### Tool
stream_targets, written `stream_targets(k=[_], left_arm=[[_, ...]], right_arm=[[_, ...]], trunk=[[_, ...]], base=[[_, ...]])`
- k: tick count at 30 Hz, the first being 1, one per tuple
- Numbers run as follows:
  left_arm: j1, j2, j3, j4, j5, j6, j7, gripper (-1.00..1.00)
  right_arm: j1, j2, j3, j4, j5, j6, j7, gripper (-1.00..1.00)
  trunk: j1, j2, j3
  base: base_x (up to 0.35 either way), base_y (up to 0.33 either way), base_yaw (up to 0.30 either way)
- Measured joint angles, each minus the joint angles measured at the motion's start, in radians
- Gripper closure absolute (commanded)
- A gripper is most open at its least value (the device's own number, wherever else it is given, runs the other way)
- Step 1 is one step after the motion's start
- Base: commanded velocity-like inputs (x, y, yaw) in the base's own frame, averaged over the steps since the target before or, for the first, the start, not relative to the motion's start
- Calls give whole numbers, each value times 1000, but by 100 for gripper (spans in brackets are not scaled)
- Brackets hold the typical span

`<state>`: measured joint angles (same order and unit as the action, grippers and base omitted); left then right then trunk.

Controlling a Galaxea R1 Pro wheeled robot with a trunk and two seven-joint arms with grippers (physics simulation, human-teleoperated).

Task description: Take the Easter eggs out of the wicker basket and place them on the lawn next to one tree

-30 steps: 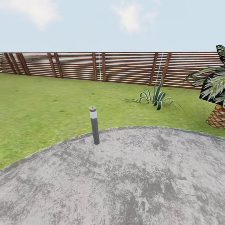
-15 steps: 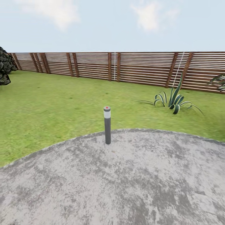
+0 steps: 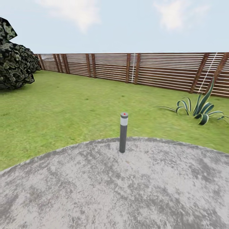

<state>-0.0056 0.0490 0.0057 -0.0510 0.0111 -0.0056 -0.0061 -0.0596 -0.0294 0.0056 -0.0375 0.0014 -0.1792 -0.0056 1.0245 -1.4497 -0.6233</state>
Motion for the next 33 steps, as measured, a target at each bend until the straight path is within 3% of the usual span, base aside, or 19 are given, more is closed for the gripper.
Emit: stream_targets(k=[21,33], left_arm=[[0,0,0,0,0,0,0,-100],[0,0,1,0,0,0,0,-100]], right_arm=[[0,-2,0,2,-1,-6,0,-100],[0,-5,0,1,0,-6,0,-100]], trunk=[[0,0,0],[0,0,5]], base=[[328,0,291],[328,0,113]])
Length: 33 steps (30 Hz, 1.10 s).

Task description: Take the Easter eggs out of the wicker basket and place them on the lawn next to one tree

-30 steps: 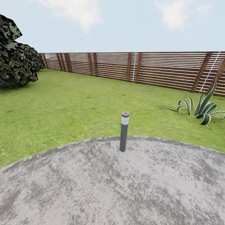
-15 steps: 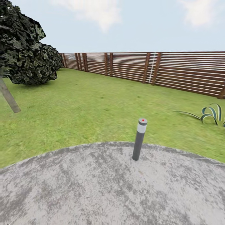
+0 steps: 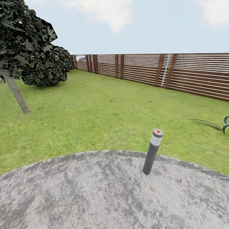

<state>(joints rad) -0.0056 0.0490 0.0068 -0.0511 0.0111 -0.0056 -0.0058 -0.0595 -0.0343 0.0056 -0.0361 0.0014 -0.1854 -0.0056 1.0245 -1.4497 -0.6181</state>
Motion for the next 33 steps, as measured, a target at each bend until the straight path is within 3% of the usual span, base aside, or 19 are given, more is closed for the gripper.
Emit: stream_targets(k=[33], left_arm=[[0,0,0,0,0,0,0,-100]], right_arm=[[0,2,0,0,0,0,0,-100]], trunk=[[0,0,40]], base=[[328,0,224]])
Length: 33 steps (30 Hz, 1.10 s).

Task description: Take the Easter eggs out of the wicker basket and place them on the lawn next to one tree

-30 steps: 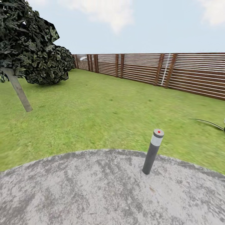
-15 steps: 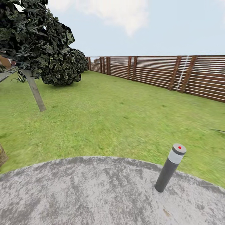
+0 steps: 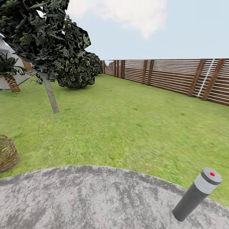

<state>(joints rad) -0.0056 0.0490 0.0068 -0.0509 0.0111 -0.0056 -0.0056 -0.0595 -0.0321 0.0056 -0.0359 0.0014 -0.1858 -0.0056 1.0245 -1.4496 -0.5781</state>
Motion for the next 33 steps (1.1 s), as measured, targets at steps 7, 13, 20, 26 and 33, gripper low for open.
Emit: stream_targets(k=[7,13,20,26,33], left_arm=[[0,0,0,0,0,0,0,-100],[0,0,0,0,0,0,0,-100],[0,0,0,0,0,0,0,-100],[0,0,0,-1,0,0,0,-100],[0,0,0,0,0,0,0,-100]], right_arm=[[0,-1,0,0,0,-1,0,-100],[0,-2,0,0,0,-1,0,-100],[0,-3,0,0,0,-1,0,-100],[0,-3,0,0,0,-1,0,-100],[0,-3,0,0,0,-1,0,-100]], trunk=[[0,0,8],[0,0,16],[0,0,24],[0,0,31],[0,0,38]], base=[[328,0,226],[328,0,227],[328,0,227],[328,0,230],[328,0,234]])
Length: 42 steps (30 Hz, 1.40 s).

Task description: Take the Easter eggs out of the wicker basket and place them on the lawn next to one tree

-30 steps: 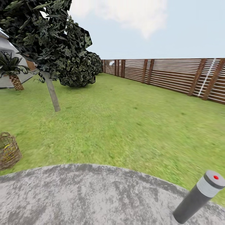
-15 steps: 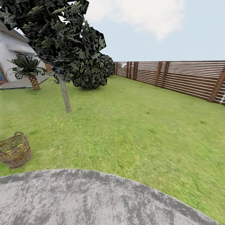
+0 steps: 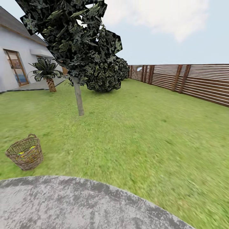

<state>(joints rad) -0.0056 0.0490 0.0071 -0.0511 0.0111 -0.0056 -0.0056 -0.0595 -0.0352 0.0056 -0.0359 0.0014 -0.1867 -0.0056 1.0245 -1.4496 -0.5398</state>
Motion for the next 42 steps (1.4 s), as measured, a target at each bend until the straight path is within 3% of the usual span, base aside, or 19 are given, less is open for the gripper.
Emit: stream_targets(k=[15,42], left_arm=[[0,0,0,0,0,0,0,-100],[0,0,0,-1,0,0,0,-100]], right_arm=[[0,2,0,0,0,1,0,-100],[0,5,0,0,0,1,0,-100]], trunk=[[0,0,7],[0,0,-14]], base=[[328,0,253],[312,0,270]])
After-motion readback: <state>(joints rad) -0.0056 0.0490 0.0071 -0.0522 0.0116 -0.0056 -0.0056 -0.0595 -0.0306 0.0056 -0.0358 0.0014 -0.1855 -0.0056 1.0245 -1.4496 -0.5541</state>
